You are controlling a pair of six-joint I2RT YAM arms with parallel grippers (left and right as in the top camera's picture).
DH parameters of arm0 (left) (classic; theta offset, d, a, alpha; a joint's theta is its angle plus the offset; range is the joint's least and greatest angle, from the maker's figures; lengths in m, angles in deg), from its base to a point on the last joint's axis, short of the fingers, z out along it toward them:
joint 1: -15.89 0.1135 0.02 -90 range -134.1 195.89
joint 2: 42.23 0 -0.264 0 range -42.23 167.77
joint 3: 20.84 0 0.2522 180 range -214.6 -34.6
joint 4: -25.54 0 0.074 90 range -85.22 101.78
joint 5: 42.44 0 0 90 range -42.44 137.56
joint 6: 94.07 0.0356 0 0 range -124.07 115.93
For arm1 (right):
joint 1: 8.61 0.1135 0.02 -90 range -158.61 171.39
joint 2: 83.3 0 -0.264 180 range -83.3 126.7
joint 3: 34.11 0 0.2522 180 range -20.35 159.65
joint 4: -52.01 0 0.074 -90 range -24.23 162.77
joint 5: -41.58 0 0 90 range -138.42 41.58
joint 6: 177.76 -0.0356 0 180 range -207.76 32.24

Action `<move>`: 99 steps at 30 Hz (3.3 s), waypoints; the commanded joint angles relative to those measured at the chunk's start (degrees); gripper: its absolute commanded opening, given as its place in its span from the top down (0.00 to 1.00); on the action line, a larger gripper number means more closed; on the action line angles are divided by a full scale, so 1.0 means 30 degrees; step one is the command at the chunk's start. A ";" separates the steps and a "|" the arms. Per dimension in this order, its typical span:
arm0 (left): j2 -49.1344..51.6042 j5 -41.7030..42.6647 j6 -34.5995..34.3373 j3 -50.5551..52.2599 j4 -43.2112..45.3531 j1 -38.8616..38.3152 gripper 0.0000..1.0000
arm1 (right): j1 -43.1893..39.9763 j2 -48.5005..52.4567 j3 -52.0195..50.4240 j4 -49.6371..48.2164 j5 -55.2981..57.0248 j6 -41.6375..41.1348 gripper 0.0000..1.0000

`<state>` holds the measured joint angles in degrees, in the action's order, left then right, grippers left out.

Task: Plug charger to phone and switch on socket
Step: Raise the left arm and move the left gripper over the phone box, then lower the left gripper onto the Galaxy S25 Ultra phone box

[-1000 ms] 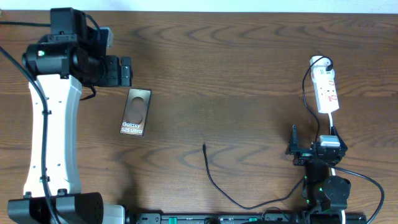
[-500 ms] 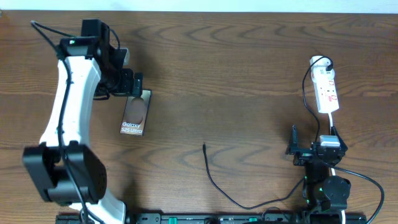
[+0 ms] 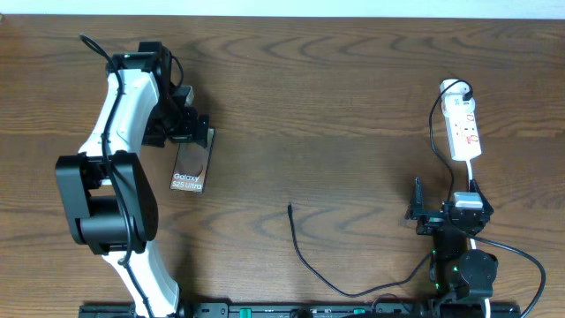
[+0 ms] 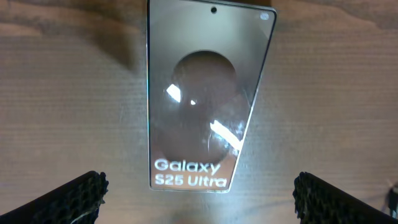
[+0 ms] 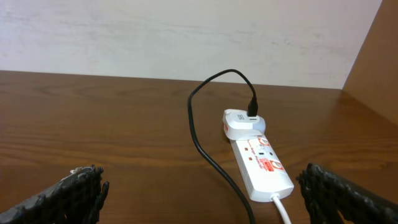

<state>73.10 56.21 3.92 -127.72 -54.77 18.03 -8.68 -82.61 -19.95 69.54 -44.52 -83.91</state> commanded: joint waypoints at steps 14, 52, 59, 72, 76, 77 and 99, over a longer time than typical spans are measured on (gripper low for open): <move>0.0131 -0.0189 0.0350 0.3235 0.3162 -0.0007 0.02 | 0.0131 -0.0124 -0.0029 0.0073 0.0153 0.0240 0.01; 0.0131 -0.0605 0.0903 0.5370 0.6076 -0.0364 0.02 | 0.0131 -0.0124 -0.0029 0.0073 0.0153 0.0240 0.01; 0.0095 -0.0619 0.0918 0.5391 0.6084 -0.0364 0.02 | 0.0131 -0.0124 -0.0029 0.0073 0.0153 0.0240 0.01; 0.0095 -0.0758 0.0984 0.5406 0.6164 -0.0401 0.02 | 0.0131 -0.0124 -0.0029 0.0073 0.0153 0.0240 0.01; 0.0095 -0.0831 0.0976 0.5508 0.6164 -0.0423 0.02 | 0.0131 -0.0124 -0.0029 0.0080 0.0153 0.0240 0.01; 0.0087 -0.0940 0.0976 0.5595 0.6200 -0.0423 0.02 | 0.0131 -0.0124 -0.0029 0.0073 0.0153 0.0240 0.01; -0.1013 -0.1100 0.0976 0.7898 0.8087 -0.0517 0.02 | 0.0131 -0.0124 -0.0029 0.0073 0.0153 0.0240 0.01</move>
<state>70.06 52.93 6.49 -106.06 -30.18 16.80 -8.68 -82.61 -19.95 69.54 -44.54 -83.91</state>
